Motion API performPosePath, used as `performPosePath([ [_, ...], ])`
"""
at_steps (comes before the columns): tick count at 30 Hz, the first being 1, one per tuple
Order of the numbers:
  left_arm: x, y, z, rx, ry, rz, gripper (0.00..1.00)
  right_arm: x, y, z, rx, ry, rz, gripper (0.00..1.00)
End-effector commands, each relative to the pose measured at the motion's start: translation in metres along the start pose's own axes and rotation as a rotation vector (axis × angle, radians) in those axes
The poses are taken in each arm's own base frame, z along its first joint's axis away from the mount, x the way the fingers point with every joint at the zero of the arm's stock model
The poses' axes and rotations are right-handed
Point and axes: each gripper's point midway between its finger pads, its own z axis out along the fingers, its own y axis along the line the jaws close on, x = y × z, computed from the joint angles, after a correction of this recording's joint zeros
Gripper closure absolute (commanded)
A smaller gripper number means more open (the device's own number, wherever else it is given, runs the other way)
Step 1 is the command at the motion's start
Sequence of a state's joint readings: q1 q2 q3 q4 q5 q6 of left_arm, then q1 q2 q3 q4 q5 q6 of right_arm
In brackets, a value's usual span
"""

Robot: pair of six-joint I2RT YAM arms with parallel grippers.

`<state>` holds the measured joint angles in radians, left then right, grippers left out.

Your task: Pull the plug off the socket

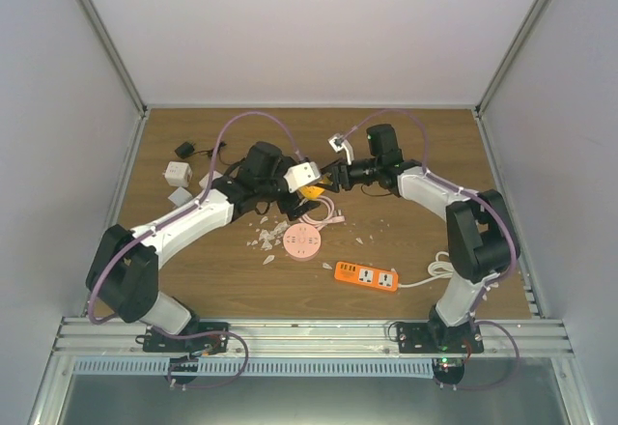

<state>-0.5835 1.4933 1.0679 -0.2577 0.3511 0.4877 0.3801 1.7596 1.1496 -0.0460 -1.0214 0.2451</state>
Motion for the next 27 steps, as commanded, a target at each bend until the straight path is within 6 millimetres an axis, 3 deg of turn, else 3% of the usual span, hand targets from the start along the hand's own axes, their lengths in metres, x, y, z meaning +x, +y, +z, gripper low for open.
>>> performPosePath([
  [1,-0.027,0.018,0.005,-0.121,-0.057,0.023,0.01,-0.008,0.0,-0.003,-0.033,-0.031,0.04,0.66],
  [4,-0.026,0.018,0.014,-0.164,-0.039,0.047,0.02,-0.006,0.0,-0.001,-0.055,-0.032,0.068,0.66],
  [8,-0.025,0.023,0.023,-0.243,-0.012,0.08,0.12,-0.004,-0.004,0.0,-0.052,-0.025,0.1,0.66],
  [12,-0.026,0.028,0.022,-0.273,-0.009,0.079,0.25,-0.001,-0.006,0.001,-0.044,-0.023,0.102,0.66],
  [16,-0.022,0.02,0.021,-0.23,-0.007,0.084,0.45,0.0,-0.008,0.001,-0.044,-0.021,0.1,0.65],
  [21,-0.007,0.013,0.023,-0.185,0.019,0.072,0.61,-0.004,-0.011,-0.005,-0.034,-0.024,0.071,0.5],
  [27,0.005,0.024,0.017,-0.166,0.033,0.011,0.65,-0.017,-0.019,-0.021,0.029,-0.017,-0.013,0.27],
])
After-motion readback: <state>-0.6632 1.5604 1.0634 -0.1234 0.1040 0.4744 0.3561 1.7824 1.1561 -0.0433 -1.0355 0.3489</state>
